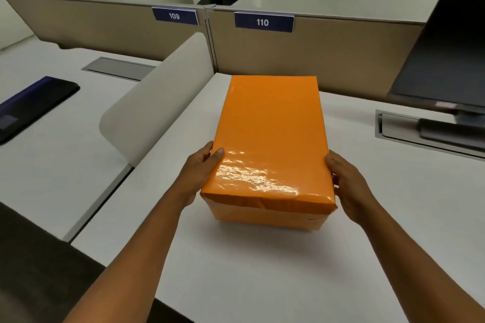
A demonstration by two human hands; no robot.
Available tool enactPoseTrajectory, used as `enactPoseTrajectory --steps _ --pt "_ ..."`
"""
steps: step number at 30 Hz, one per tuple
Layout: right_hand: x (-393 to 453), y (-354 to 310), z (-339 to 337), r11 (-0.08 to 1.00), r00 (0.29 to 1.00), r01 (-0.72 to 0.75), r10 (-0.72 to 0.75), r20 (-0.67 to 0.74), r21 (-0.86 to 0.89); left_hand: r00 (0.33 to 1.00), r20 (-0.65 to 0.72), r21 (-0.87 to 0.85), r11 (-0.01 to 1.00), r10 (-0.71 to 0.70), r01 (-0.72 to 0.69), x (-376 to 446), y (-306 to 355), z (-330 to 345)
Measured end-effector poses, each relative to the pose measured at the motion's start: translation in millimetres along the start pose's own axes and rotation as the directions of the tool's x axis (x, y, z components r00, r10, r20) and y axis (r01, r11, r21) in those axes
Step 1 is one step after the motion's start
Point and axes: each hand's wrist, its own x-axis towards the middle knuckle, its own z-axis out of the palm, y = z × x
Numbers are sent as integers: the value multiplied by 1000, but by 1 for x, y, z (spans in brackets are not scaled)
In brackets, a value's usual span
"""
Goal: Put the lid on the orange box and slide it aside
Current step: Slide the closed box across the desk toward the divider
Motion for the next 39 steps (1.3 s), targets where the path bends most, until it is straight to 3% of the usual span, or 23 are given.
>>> enactPoseTrajectory --steps 5,11,15,22,25,30,34,39 --pt "19 -2 42 1000 1000 11 -11 24 -23 999 23 106 994 31 -33 26 -1 -40" --pt "35 -8 113 999 999 46 -46 -18 -18 989 31 405 903 145 -144 59 3 -105" --pt "49 -9 156 999 997 45 -45 -61 -11 974 23 611 768 225 -192 86 8 -140" --pt "81 -13 213 999 990 49 -49 -134 -1 908 100 801 509 406 -316 115 -1 -177" --pt "88 -18 234 999 990 50 -47 -130 18 901 178 846 406 394 -345 119 1 -182" --pt "93 -15 264 997 986 41 -30 -162 60 902 196 897 302 384 -324 130 6 -189" --pt "95 -18 280 997 983 56 -47 -178 45 892 232 870 327 387 -368 138 4 -199" --pt "93 -15 281 992 989 77 -89 -120 -103 896 227 840 390 380 -378 141 -2 -202"
